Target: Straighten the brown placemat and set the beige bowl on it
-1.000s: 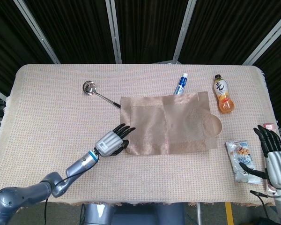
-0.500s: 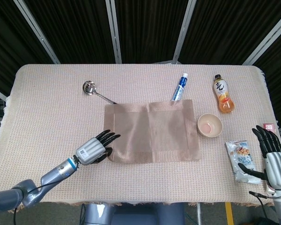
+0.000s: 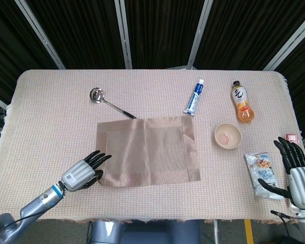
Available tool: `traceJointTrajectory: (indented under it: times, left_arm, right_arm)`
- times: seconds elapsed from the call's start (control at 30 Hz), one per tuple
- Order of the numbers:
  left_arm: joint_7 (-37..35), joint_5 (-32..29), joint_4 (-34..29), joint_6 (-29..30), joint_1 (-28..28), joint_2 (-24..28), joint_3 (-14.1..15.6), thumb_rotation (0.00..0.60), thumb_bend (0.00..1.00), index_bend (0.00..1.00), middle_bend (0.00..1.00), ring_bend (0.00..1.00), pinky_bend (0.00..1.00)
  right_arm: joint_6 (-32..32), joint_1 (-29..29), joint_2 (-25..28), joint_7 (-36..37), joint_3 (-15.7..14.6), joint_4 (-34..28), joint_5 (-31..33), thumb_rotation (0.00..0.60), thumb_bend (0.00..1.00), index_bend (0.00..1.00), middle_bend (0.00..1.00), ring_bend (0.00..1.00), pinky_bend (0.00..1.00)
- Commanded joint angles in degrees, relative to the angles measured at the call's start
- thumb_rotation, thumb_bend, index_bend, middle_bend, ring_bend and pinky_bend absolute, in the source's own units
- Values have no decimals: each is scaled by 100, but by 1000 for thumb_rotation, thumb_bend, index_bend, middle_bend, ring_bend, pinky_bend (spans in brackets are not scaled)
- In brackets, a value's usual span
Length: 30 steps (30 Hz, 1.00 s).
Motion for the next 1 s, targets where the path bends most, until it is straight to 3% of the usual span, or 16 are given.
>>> traceJointTrajectory:
  times: [0.03, 0.4, 0.47, 0.53, 0.63, 0.7, 1.0]
  left_arm:
    - [20, 14, 8, -2, 66, 36, 42, 600, 475, 672, 0, 0, 0]
    - [25, -110, 330, 46, 298, -7, -24, 600, 471, 664, 0, 0, 0]
    - [-17, -129, 381, 49, 324, -23, -49, 600, 415, 599, 0, 0, 0]
    - [-33, -120, 422, 9, 336, -29, -45, 600, 197, 367, 0, 0, 0]
    - [-81, -56, 361, -62, 322, -2, -5, 600, 4, 60, 0, 0, 0]
    - [-167, -2, 268, -61, 315, 48, 17, 600, 0, 2, 0, 0, 0]
    - [-169, 45, -294, 458, 506, 761, -38, 600, 0, 0, 0, 0, 0]
  right_arm:
    - [9, -5, 10, 12, -2, -4, -10, 600, 0, 0, 0, 0, 0]
    - [72, -27, 41, 32, -11, -28, -77, 600, 0, 0, 0, 0, 0]
    - [71, -26, 42, 32, -12, -31, -81, 600, 0, 0, 0, 0, 0]
    - [69, -24, 44, 24, -8, -29, -80, 600, 0, 0, 0, 0, 0]
    - [48, -16, 35, 12, -12, -26, -79, 600, 0, 0, 0, 0, 0]
    - [41, -14, 31, -4, -15, -26, -84, 600, 0, 0, 0, 0, 0]
    - [-45, 5, 4, -21, -23, 14, -29, 600, 0, 0, 0, 0, 0]
